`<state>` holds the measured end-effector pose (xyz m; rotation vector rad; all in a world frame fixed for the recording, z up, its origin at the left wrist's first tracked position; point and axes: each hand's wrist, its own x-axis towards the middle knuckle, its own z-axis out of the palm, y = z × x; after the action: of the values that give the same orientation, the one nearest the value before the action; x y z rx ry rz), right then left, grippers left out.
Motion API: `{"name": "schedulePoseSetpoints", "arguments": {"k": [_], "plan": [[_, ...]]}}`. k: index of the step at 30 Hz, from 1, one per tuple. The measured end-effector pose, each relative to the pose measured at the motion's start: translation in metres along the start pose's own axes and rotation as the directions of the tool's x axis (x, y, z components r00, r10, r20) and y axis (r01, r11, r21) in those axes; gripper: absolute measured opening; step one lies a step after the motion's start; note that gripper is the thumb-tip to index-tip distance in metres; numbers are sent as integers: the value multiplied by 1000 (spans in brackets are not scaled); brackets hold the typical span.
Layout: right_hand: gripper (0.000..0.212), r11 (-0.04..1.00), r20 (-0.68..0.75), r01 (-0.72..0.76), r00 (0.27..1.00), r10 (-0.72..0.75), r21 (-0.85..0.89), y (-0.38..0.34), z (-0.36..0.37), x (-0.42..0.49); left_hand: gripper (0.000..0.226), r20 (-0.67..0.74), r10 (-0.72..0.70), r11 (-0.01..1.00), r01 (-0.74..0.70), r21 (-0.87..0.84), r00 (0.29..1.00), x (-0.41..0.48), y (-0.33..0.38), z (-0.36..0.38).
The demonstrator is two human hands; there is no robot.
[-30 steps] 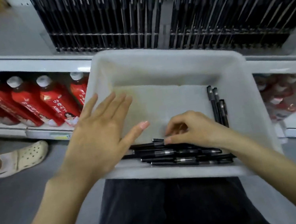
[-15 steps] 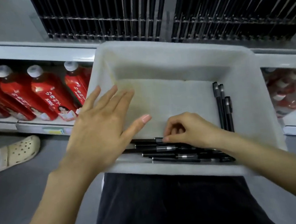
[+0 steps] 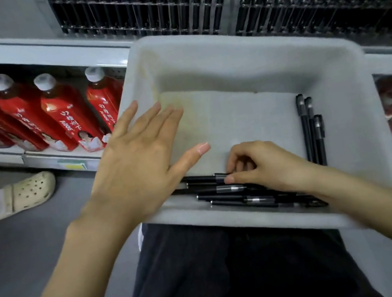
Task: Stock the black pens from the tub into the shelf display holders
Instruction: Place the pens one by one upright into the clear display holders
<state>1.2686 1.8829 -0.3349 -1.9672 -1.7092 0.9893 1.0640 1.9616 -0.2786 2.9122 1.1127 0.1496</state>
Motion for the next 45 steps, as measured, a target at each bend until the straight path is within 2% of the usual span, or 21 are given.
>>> {"name": "schedulePoseSetpoints", "arguments": {"k": [5, 7, 10, 12, 14, 16, 20, 23, 26, 29, 32, 37, 39, 45], "plan": [[16, 974, 38, 83, 996, -76, -213, -3, -1, -1, 77, 3, -13, 1000, 13, -27, 1000, -4, 1, 1], [19, 969, 50, 87, 996, -77, -231, -5, -2, -1, 78, 5, -21, 999, 21, -38, 1000, -5, 1, 1], [15, 995, -24, 20, 999, -23, -99, -4, -8, -1, 79, -18, -13, 998, 12, -62, 1000, -4, 2, 2], [13, 990, -119, -5, 993, 22, 140, -6, -17, -3, 80, -49, -10, 992, 4, -122, 999, -2, 1, 3], [15, 909, -196, 39, 979, 48, 416, -13, -30, -6, 80, -76, -21, 973, 3, -230, 997, 0, -1, 2], [13, 832, -243, 92, 969, 53, 547, -20, -45, -9, 78, -89, -33, 944, 2, -331, 995, 2, -3, 1], [14, 817, -349, 197, 937, 6, 542, -31, -71, -9, 75, -80, -52, 884, 8, -467, 995, 9, -8, -7], [12, 819, -490, 313, 871, -45, 481, -41, -97, -10, 77, -92, -80, 830, 15, -557, 993, 26, -7, -24], [9, 837, -624, 405, 775, -100, 369, -53, -137, -14, 80, -166, -22, 908, -50, -416, 986, 59, 1, -43], [2, 831, -734, 467, 670, -110, 302, -66, -182, -19, 70, -230, 64, 959, -124, -254, 971, 97, 14, -51], [19, 810, -809, 512, 582, -83, 285, -74, -215, -18, 74, -233, 128, 978, -161, -130, 964, 124, 28, -47], [22, 846, -890, 519, 435, -135, 125, -75, -232, 0, 61, -235, 196, 979, -205, -15, 952, 152, 36, -26], [25, 860, -902, 506, 400, -160, 72, -72, -229, 9, 60, -250, 198, 979, -206, -5, 948, 155, 37, -20], [28, 874, -907, 485, 363, -215, -12, -61, -220, 33, 59, -300, 193, 980, -196, 21, 934, 158, 34, -10]]}}
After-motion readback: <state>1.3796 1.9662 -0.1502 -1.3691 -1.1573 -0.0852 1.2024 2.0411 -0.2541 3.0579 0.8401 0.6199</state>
